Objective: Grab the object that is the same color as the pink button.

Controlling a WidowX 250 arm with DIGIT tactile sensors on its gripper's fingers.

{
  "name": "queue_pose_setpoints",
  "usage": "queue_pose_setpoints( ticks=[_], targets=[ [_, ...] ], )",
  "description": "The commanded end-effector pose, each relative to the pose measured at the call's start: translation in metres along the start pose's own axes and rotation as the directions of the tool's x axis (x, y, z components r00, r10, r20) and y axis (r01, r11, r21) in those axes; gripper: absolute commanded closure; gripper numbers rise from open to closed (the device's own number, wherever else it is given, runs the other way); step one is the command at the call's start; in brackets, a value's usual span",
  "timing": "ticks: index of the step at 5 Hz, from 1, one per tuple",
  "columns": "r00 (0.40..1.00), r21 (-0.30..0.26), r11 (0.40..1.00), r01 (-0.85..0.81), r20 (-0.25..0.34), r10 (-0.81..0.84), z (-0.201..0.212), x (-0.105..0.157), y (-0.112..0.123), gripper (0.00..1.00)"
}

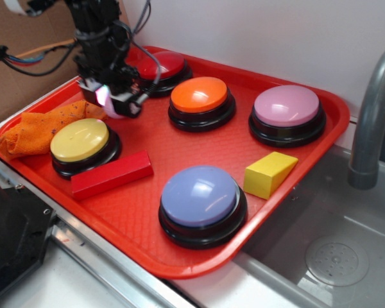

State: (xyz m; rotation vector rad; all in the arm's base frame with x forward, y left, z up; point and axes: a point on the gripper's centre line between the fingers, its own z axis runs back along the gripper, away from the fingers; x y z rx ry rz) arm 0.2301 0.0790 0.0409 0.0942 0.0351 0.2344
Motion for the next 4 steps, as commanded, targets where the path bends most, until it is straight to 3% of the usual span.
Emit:
queue_pose_setpoints(
  ticks=[1, 2, 3, 4],
  targets=[
    [0.992, -0.038, 0.992, 0.117, 0.054, -0.115, 0.092, -0.013, -0.027, 1.00],
    [0.975, -0.065, 0.975, 0.211, 0.090, -0.205, 0.111, -0.026, -0.046, 1.00],
    [0.961, -0.047, 0.964, 0.261, 0.105, -0.255, 0.113, -0.037, -0.063, 1.00],
    [0.929, -0.040, 0.928, 0.370, 0.020, -0.370, 0.115, -0.040, -0.058, 0.00]
  ],
)
